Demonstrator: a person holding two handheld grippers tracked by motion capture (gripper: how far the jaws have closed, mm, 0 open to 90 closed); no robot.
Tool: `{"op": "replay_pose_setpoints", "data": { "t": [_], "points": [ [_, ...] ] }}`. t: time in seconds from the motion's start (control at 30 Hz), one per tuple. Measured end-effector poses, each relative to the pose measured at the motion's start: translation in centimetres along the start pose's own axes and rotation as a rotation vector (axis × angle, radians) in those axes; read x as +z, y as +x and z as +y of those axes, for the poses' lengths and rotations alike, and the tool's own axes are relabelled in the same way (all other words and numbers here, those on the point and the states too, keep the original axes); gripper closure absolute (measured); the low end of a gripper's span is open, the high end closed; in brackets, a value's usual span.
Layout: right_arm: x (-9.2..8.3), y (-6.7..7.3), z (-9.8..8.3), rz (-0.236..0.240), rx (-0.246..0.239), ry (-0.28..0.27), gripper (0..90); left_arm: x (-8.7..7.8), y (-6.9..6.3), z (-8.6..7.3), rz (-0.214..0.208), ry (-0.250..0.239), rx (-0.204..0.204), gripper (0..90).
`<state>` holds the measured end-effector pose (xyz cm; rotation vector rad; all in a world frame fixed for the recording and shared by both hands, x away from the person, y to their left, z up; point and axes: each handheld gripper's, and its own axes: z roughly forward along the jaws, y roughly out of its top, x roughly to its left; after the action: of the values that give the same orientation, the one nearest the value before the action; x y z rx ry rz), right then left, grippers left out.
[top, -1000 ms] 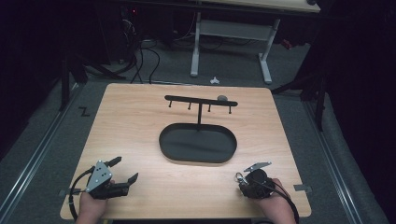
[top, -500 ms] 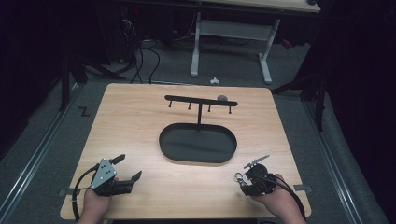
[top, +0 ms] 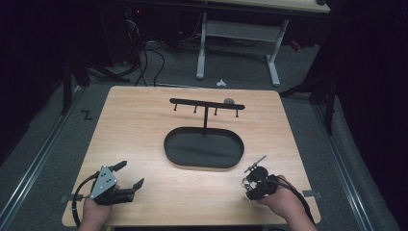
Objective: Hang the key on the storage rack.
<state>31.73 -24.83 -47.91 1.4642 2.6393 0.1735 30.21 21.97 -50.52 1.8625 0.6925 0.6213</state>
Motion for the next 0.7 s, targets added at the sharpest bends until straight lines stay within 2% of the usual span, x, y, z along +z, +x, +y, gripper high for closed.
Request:
{"op": "replay_pose_setpoints", "data": {
  "t": [0.17, 0.23, 0.3, 0.4, 0.5, 0.7],
  "points": [
    [0.6, -0.7, 1.3, 0.025, -0.004, 0.033, 55.7, -0.9, 0.3, -0.4, 0.016, -0.001, -0.013, 15.2],
    [0.9, -0.8, 1.6, 0.016, -0.025, 0.053, 57.5, -1.3, 0.5, -0.6, 0.029, -0.007, -0.02, 15.2],
    [1.2, -0.8, 1.9, 0.034, -0.027, 0.079, 59.7, -1.6, 0.6, -0.6, 0.034, -0.007, -0.027, 15.2],
    [1.2, -0.7, 2.0, 0.036, -0.037, 0.093, 61.6, -1.6, 0.5, -0.7, 0.033, -0.003, -0.024, 15.2],
    [1.2, -0.5, 2.1, 0.034, -0.058, 0.095, 64.0, -1.4, 0.5, -0.6, 0.027, -0.005, -0.021, 15.2],
    [1.2, -0.5, 2.0, 0.039, -0.064, 0.085, 64.6, -1.1, 0.3, -0.4, 0.006, -0.002, -0.01, 15.2]
  ]
}}
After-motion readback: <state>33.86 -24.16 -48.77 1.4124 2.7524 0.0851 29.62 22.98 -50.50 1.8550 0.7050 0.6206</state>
